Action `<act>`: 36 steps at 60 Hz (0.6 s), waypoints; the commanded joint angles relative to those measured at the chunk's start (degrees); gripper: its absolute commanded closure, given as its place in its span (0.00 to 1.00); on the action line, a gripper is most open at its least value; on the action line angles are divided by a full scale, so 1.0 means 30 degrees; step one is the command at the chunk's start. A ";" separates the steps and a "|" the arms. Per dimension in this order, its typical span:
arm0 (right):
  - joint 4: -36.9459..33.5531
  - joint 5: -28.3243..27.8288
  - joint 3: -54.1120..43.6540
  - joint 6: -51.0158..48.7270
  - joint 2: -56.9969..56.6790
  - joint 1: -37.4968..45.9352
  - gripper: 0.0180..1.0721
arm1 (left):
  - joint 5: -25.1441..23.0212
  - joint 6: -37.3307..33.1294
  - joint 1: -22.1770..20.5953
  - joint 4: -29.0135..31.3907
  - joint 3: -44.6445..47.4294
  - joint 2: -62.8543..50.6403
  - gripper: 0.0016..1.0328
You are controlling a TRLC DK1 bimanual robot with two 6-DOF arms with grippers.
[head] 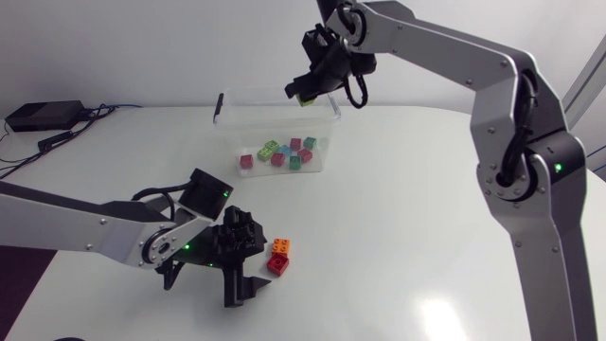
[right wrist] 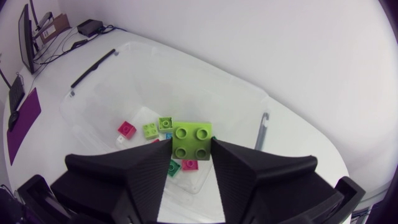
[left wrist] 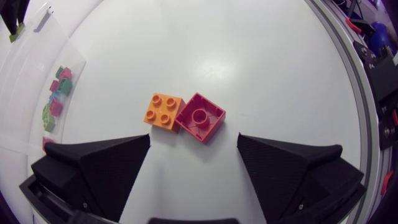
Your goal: Place the duplo bricks in the container
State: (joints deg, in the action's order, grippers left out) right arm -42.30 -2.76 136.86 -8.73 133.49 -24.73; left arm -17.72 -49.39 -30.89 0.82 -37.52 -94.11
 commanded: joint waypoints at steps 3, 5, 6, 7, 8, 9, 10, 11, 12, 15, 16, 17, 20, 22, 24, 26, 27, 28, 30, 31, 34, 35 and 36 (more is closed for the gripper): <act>-0.0518 0.0013 0.0524 0.0215 0.0444 0.0041 0.05 | 0.0104 0.0349 -0.0131 -0.0332 -0.0473 -0.0536 0.06; -0.0459 0.0013 0.0260 0.0186 0.0210 0.0041 0.05 | 0.0134 0.0378 -0.0131 -0.0420 -0.0502 -0.0565 0.06; -0.0401 0.0013 0.0113 0.0186 0.0093 0.0041 0.05 | 0.0134 0.0407 -0.0131 -0.0449 -0.0502 -0.0595 0.06; -0.0342 0.0013 -0.0062 0.0157 -0.0083 0.0041 0.05 | 0.0134 0.0407 -0.0131 -0.0449 -0.0531 -0.0624 0.07; -0.0313 0.0013 -0.0180 0.0157 -0.0200 0.0041 0.05 | 0.0134 0.0407 -0.0161 -0.0449 -0.0561 -0.0624 0.07; -0.0196 0.0013 -0.0414 0.0127 -0.0435 0.0041 0.05 | 0.0163 0.0437 -0.0161 -0.0478 -0.0561 -0.0653 0.07; -0.0108 0.0043 -0.0590 0.0127 -0.0610 0.0041 0.05 | 0.0163 0.0466 -0.0161 -0.0537 -0.0561 -0.0682 0.07; -0.0020 0.0043 -0.0707 0.0098 -0.0757 0.0041 0.05 | 0.0163 0.0495 -0.0190 -0.0537 -0.0561 -0.0682 0.07; -0.0020 0.0072 -0.0824 0.0098 -0.0903 0.0070 0.05 | 0.0163 0.0495 -0.0190 -0.0537 -0.0561 -0.0682 0.07; -0.0108 0.0101 -0.1146 0.0010 -0.1343 0.0070 0.05 | 0.0192 0.0524 -0.0278 -0.0566 -0.0590 -0.0741 0.07; -0.0137 0.0101 -0.1293 0.0010 -0.1489 0.0070 0.05 | 0.0192 0.0554 -0.0278 -0.0566 -0.0590 -0.0741 0.07; -0.0137 0.0101 -0.1498 -0.0019 -0.1665 0.0070 0.05 | 0.0192 0.0583 -0.0307 -0.0566 -0.0590 -0.0741 0.07; -0.0137 0.0160 -0.2025 0.0010 -0.2105 0.0041 0.05 | 0.0251 0.0671 -0.0395 -0.0625 -0.0590 -0.0741 0.07; -0.0166 0.0189 -0.2435 0.0010 -0.2397 0.0041 0.05 | 0.0339 0.0730 -0.0454 -0.0654 -0.0619 -0.0741 0.07; -0.0108 0.0189 -0.3051 0.0010 -0.2808 0.0041 0.05 | 0.0368 0.0788 -0.0542 -0.0654 -0.0619 -0.0741 0.07; 0.0068 0.0189 -0.3695 0.0010 -0.3218 0.0041 0.05 | 0.0397 0.0847 -0.0600 -0.0654 -0.0648 -0.0741 0.07; 0.0156 0.0189 -0.3988 0.0010 -0.3394 0.0041 0.05 | 0.0456 0.0876 -0.0629 -0.0654 -0.0648 -0.0741 0.07; 0.0244 0.0189 -0.4369 0.0010 -0.3628 0.0041 0.05 | 0.0485 0.0905 -0.0659 -0.0654 -0.0678 -0.0741 0.07; 0.0420 0.0189 -0.5101 0.0010 -0.4067 0.0041 0.05 | 0.0544 0.0964 -0.0688 -0.0654 -0.0707 -0.0741 0.07; 0.0537 0.0189 -0.5453 0.0010 -0.4302 0.0041 0.05 | 0.0544 0.1022 -0.0688 -0.0683 -0.0736 -0.0741 0.07; 0.0801 0.0219 -0.6654 -0.0048 -0.5063 0.0041 0.05 | 0.0632 0.1169 -0.0717 -0.0683 -0.0824 -0.0741 0.10; 0.0859 0.0189 -0.7035 -0.0107 -0.5327 0.0041 0.05 | 0.0690 0.1228 -0.0717 -0.0654 -0.0883 -0.0770 0.10; 0.0888 0.0189 -0.7240 -0.0166 -0.5444 0.0011 0.05 | 0.0749 0.1315 -0.0717 -0.0654 -0.0912 -0.0800 0.10</act>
State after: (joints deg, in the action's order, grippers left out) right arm -40.32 -2.52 120.16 -8.78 120.62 -24.73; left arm -16.01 -47.22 -32.67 -0.47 -38.46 -95.18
